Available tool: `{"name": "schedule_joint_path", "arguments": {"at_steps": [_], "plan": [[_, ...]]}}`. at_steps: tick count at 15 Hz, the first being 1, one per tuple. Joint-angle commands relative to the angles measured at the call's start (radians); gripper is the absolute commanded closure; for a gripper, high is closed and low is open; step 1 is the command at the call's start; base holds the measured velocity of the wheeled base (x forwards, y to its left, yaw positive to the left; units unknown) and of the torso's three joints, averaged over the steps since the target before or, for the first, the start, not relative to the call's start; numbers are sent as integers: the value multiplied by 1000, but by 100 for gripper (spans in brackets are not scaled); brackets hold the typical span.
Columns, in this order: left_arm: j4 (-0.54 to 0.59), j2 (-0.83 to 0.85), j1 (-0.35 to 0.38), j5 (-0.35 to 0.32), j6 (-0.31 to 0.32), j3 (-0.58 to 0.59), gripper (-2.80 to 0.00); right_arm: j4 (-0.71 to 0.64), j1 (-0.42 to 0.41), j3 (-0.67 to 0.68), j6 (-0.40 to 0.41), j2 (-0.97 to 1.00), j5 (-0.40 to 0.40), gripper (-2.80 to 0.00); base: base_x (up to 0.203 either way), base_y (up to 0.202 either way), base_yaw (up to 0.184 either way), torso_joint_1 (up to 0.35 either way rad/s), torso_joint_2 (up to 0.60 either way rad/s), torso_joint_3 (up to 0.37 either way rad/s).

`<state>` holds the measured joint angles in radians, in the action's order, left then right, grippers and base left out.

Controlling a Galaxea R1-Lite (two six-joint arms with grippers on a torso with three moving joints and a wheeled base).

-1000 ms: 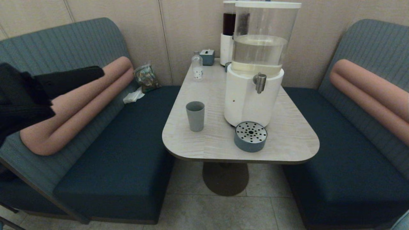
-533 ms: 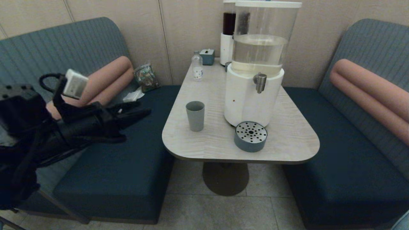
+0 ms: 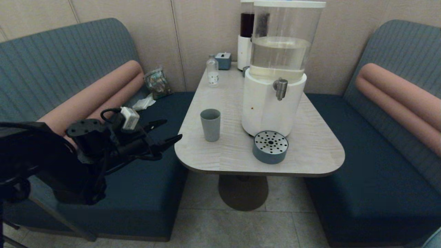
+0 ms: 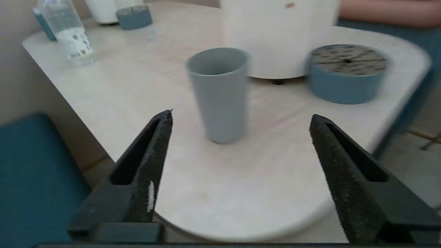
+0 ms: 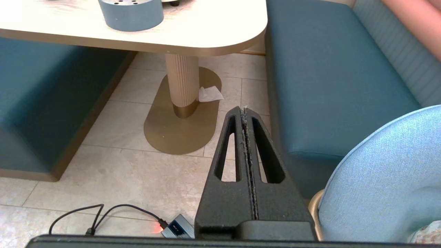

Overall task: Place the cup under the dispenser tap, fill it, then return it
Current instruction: Pick up the cup

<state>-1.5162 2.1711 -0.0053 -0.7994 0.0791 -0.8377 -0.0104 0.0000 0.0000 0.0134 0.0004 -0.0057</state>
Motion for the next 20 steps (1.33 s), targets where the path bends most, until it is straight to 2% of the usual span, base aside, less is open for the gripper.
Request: {"name": "schedule_joint_path", "arguments": {"at_steps": [1,4,8,9,13,20], "plan": [[-10,129,1,-6,0,-102,-280,0,0,0,2,0,0,0,0,0,0,0,0,0],[-14,230,-12,-4,-48,-213,-280,0,0,0,7,0,1,0,0,0,0,0,0,0],[-14,246,-81,5,-292,-285,-280,0,0,0,8,0,1,0,0,0,0,0,0,0],[-14,263,-93,6,-311,-337,-280,-3,0,0,8,0,3,0,0,0,0,0,0,0],[2,374,-116,34,-323,-512,-280,-2,0,0,19,0,3,0,0,0,0,0,0,0],[25,456,-148,36,-322,-648,-280,-5,0,0,56,0,10,0,0,0,0,0,0,0]]}}
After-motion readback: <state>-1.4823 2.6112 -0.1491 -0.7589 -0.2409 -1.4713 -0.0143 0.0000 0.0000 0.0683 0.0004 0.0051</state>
